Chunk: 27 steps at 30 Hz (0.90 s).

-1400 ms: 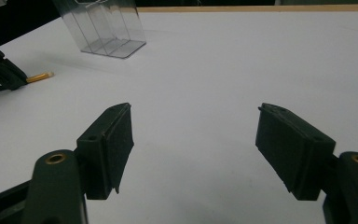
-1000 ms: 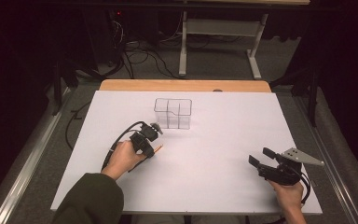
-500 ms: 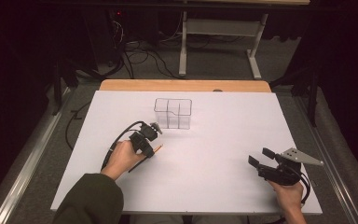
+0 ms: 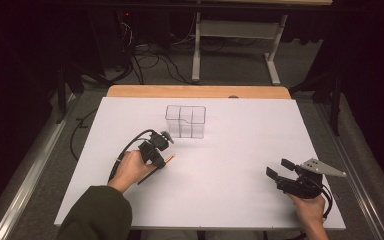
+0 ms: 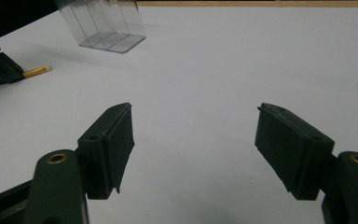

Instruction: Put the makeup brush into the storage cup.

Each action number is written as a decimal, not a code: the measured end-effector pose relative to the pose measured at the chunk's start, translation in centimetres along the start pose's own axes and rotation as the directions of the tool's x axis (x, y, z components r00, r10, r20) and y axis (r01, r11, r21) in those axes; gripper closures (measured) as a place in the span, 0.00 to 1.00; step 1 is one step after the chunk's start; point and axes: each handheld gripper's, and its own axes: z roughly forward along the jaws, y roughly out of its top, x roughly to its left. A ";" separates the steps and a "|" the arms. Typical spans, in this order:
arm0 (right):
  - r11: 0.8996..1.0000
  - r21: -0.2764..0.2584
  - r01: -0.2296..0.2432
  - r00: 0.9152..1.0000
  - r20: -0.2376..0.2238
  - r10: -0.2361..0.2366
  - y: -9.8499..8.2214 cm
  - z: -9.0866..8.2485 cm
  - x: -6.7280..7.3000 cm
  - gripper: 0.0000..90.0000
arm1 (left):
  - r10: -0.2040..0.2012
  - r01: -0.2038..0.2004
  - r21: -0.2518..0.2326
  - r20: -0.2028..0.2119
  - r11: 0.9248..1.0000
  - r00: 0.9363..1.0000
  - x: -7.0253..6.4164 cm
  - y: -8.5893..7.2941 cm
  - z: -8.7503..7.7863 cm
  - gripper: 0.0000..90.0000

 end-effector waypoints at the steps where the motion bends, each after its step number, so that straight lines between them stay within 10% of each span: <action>1: 1.000 -0.001 0.000 1.000 0.000 0.000 0.0 0.0 0.0 0.33 | 0.005 -0.005 0.003 0.000 1.000 1.000 0.0 0.0 0.0 0.92; 27: 1.000 -0.003 -0.008 1.000 0.006 0.008 0.0 -0.1 0.0 0.33 | 0.001 0.000 -0.071 0.008 0.997 1.000 0.0 -0.3 -1.4 0.92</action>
